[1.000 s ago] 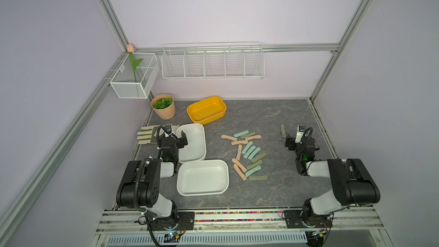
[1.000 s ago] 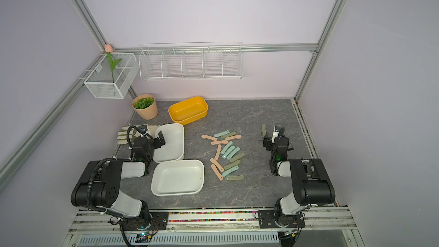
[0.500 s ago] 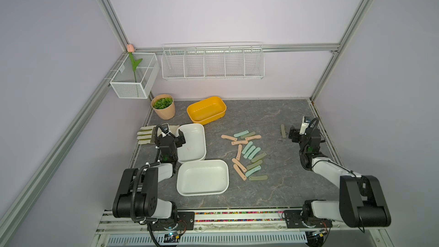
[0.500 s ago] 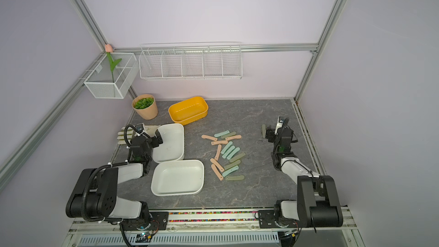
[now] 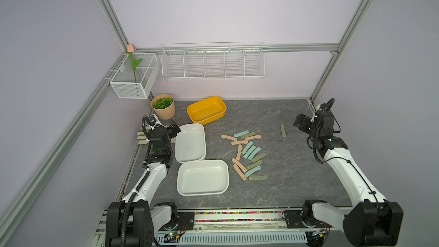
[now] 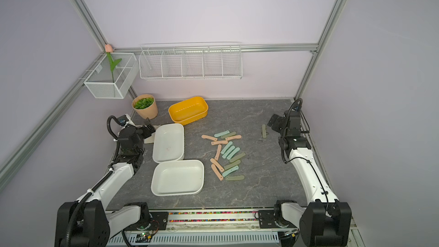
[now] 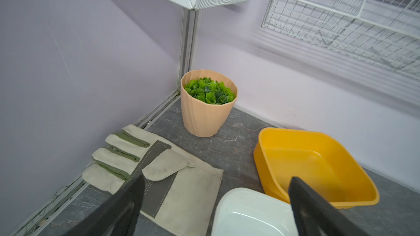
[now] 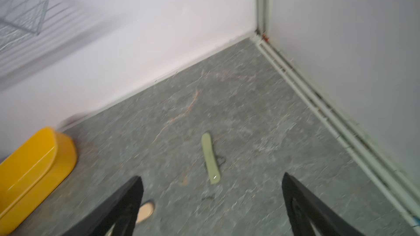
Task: Place the fruit knives into the storage box by color
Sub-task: Pick up the storage box at the center of the board.
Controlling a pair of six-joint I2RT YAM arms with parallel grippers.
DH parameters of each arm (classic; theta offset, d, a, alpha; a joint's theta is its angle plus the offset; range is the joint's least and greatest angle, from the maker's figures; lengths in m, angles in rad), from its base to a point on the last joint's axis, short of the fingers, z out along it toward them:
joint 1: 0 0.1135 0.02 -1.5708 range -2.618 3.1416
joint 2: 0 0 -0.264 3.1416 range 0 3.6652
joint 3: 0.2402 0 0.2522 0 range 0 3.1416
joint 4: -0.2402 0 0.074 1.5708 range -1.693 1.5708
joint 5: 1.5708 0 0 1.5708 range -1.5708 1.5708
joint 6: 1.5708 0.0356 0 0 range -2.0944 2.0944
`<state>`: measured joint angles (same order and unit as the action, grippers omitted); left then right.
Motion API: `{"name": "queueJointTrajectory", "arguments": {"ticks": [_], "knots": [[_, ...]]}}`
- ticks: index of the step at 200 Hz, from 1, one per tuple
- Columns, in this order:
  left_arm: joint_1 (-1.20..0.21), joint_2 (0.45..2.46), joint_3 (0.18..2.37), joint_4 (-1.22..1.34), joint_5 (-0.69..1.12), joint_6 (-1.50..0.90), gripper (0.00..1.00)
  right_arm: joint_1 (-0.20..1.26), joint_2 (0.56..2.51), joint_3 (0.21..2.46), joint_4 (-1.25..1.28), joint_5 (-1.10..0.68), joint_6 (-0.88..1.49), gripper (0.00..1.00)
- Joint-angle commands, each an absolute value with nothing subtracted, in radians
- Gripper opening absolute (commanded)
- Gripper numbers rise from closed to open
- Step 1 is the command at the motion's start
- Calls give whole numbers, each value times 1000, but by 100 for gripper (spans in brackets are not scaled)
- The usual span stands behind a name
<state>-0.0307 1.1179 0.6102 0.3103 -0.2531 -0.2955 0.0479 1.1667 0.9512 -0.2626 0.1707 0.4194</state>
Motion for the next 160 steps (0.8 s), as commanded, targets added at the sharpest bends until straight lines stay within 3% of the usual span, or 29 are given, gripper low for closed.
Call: {"name": "queueJointTrajectory", "arguments": {"ticks": [1,43,90,116,160], "knots": [[-30,1069,672,81,-158,-397,99,145,1153,988,-468,16,428,97],[-117,1001,755,-177,-114,-425,99,458,1233,1026,-610,1,435,95],[-213,1030,835,-352,-97,-451,99,765,1454,1173,-680,7,490,88],[-222,1033,835,-353,-81,-459,99,865,1597,1278,-710,-15,510,79],[-224,1028,832,-341,-60,-455,99,956,1760,1379,-733,-25,532,72]]}}
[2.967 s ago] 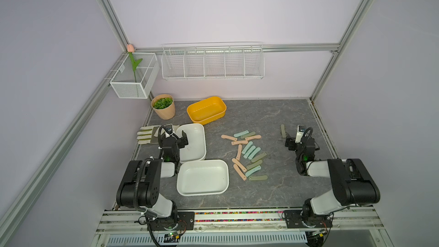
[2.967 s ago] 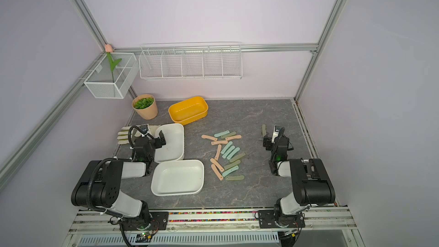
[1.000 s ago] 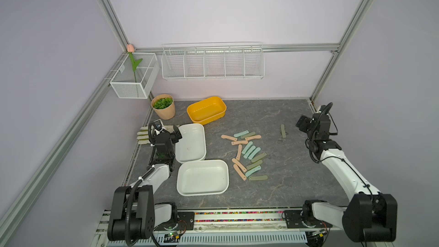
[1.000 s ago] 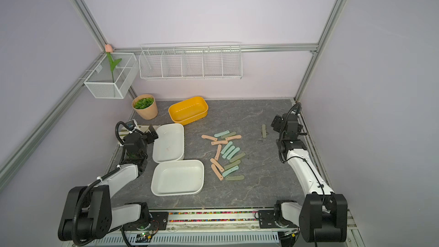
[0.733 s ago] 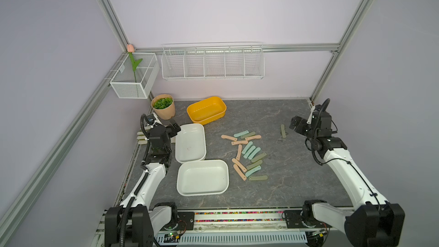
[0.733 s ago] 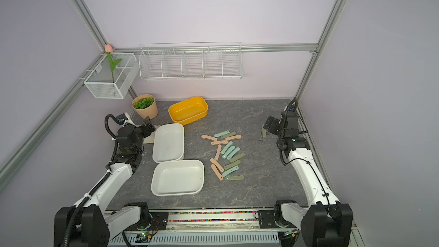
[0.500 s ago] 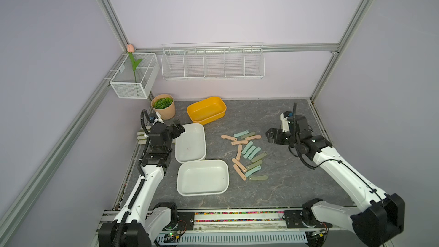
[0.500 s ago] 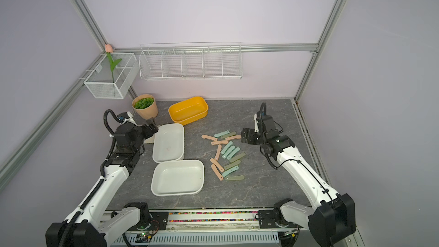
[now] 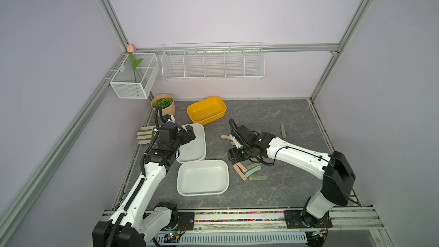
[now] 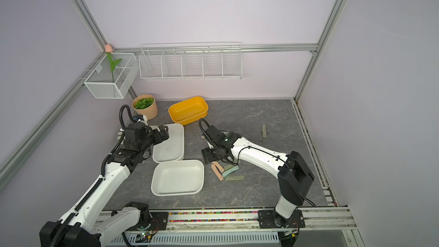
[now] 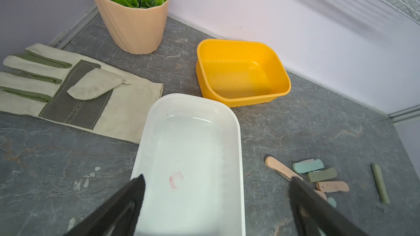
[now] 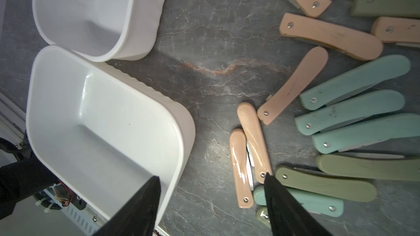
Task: Place the fruit knives into the storage box by color
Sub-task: Pick up the storage box at the center of the board.
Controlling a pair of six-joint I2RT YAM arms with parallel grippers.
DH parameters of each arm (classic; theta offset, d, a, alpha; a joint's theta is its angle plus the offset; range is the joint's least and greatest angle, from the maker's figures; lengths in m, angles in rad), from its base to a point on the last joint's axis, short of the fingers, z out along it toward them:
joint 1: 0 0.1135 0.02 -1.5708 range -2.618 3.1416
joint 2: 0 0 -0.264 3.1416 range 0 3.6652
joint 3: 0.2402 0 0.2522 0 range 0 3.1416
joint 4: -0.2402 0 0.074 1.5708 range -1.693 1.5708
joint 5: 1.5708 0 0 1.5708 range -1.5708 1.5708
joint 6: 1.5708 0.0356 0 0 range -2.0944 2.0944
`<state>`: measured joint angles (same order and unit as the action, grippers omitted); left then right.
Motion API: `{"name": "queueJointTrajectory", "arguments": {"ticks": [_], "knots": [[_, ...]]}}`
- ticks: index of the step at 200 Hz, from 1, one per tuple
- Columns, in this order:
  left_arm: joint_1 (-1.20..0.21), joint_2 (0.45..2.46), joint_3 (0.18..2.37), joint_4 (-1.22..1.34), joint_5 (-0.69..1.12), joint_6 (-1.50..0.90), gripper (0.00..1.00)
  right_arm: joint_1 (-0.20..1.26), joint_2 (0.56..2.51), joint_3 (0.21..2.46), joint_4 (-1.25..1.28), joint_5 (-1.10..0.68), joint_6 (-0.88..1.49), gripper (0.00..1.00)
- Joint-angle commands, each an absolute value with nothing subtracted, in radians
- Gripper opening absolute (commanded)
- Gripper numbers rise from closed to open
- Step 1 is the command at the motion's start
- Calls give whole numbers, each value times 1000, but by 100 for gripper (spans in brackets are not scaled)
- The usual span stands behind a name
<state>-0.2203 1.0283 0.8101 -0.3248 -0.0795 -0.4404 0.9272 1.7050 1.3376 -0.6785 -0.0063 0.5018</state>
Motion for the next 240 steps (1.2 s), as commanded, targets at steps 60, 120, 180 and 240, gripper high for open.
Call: {"name": "queueJointTrajectory", "arguments": {"ticks": [60,120,180,240], "knots": [[-224,1034,828,-319,-41,-451,99,1003,1890,1453,-768,-48,531,64],[-224,1035,824,-305,-33,-454,99,1003,1948,1479,-779,-66,515,47],[-224,1033,822,-299,-32,-460,99,1003,1941,1471,-775,-66,515,34],[-223,1031,814,-293,-27,-475,99,1003,1934,1456,-759,-66,538,24]]}}
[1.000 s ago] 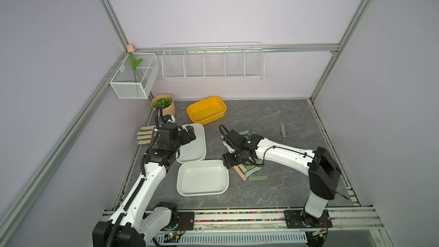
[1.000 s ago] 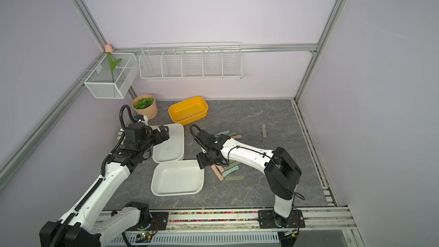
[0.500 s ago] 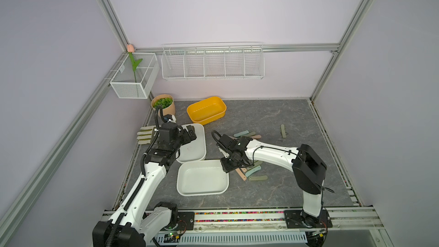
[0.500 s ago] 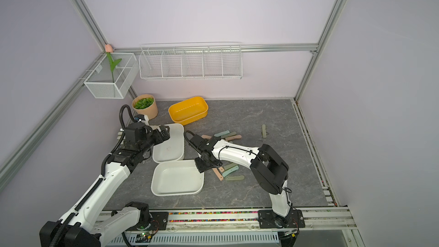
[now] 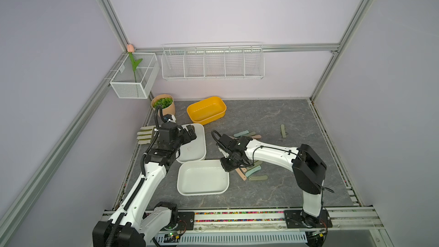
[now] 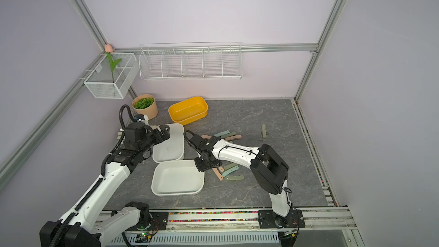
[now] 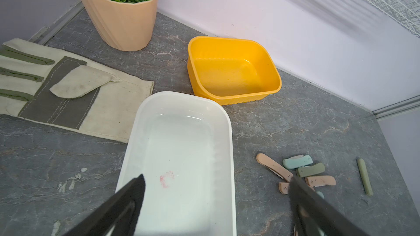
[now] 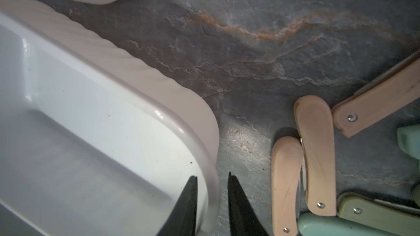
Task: Place the fruit knives into the storage box by color
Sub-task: Pick up the storage box at the center of the board, then place the storage box at the center of the board.
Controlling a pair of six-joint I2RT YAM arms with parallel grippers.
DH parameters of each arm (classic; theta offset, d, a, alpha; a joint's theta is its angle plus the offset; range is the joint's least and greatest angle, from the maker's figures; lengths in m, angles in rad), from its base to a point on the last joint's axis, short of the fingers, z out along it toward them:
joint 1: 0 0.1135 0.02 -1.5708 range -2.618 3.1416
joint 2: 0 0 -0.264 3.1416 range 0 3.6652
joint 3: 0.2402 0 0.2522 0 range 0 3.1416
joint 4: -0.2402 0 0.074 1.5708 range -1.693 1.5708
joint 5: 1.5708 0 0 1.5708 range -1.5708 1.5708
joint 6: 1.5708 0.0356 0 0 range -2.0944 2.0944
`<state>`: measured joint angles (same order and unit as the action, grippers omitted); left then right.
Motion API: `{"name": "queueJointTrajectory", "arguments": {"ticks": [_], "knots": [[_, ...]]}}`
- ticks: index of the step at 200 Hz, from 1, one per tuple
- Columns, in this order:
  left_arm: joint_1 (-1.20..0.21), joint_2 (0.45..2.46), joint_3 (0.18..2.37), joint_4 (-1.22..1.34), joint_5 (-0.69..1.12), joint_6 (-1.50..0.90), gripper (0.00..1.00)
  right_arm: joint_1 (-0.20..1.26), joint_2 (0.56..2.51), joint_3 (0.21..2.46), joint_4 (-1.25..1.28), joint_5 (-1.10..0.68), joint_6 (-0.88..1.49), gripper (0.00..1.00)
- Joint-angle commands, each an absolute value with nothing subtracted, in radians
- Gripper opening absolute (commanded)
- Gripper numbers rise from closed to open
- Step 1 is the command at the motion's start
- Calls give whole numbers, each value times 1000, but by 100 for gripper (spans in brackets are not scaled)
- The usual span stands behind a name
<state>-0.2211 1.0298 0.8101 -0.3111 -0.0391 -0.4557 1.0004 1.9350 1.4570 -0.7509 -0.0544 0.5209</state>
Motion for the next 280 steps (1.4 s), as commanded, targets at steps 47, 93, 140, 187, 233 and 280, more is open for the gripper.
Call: {"name": "queueJointTrajectory", "arguments": {"ticks": [47,93,140,187,233,280], "knots": [[-224,1029,807,-288,-28,-476,99,1002,1937,1450,-730,-64,589,9],[-224,1035,808,-285,-26,-478,99,1003,1921,1436,-715,-51,612,7],[-224,1037,813,-287,-26,-480,99,1002,1879,1419,-709,-15,634,6],[-224,1043,818,-292,-29,-480,99,980,1798,1389,-702,14,652,7],[-224,1043,822,-297,-29,-480,99,943,1717,1361,-717,23,647,6],[-224,1042,822,-299,-23,-482,99,872,1594,1304,-725,13,634,6]]}}
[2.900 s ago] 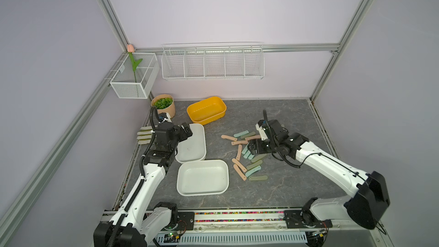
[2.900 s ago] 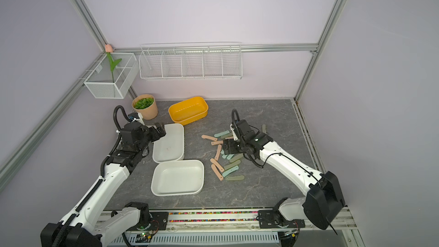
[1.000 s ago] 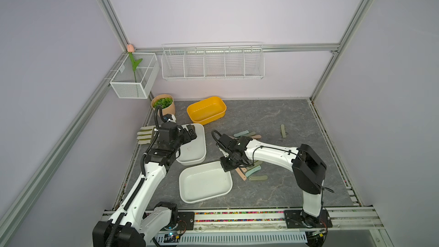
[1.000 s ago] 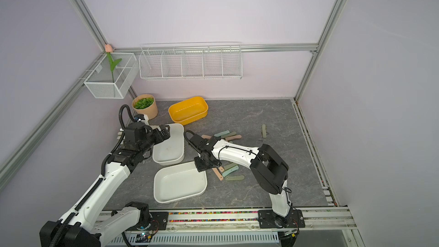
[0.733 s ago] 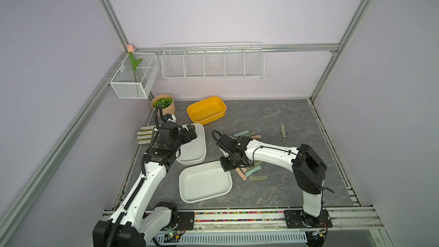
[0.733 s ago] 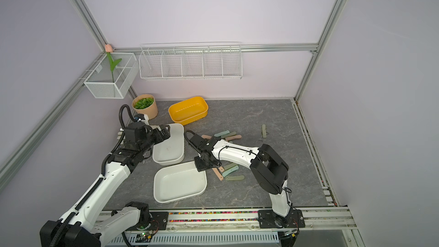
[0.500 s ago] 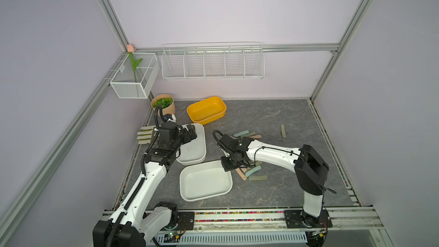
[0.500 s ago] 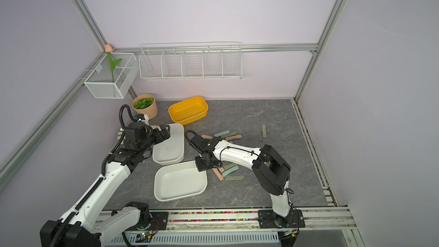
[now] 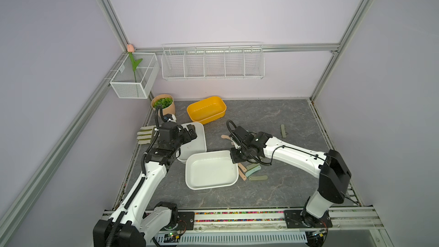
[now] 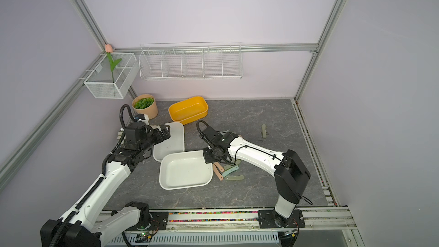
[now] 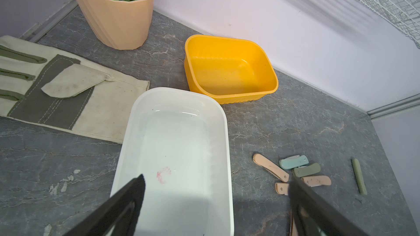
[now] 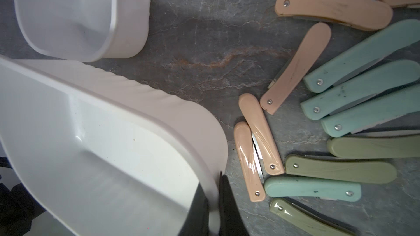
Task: Place the fruit knives into the storage box by color
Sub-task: Place the storage box at the center of the board.
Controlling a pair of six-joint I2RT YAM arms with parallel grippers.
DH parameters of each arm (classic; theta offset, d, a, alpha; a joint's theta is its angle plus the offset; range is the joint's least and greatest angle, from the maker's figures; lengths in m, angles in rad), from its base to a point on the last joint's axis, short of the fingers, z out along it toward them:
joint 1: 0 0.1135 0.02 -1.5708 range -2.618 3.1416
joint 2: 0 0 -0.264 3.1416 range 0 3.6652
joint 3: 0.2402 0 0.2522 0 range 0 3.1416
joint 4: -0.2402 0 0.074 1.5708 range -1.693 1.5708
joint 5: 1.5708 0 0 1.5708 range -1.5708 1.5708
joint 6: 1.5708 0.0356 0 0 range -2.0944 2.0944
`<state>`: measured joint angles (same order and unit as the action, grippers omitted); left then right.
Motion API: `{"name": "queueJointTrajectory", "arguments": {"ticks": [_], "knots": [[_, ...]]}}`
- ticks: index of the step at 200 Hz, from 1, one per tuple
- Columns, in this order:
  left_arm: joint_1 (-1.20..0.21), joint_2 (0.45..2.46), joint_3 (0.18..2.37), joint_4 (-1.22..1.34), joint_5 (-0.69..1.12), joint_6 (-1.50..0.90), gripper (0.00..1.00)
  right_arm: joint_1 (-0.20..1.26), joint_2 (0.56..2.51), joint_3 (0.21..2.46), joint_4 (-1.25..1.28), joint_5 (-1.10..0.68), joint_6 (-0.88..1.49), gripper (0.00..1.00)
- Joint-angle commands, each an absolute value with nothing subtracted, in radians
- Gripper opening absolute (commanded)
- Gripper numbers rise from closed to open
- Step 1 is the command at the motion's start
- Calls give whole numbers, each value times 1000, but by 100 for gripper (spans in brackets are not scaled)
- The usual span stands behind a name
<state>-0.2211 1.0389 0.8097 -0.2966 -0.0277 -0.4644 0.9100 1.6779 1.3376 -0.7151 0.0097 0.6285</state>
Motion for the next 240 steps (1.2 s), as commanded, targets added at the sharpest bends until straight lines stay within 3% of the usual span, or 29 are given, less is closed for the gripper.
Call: {"name": "queueJointTrajectory", "arguments": {"ticks": [1,40,96,174,240], "knots": [[-224,1042,822,-300,-22,-482,99,871,1593,1304,-726,13,634,6],[-224,1034,826,-301,-16,-483,99,775,1481,1278,-762,44,602,6],[-225,1035,833,-301,12,-495,99,480,1435,1329,-752,1,526,6],[-242,1063,867,-301,48,-494,99,114,1770,1557,-671,-113,293,6],[-247,1128,903,-279,86,-500,99,25,2040,1700,-633,-163,200,6]]}}
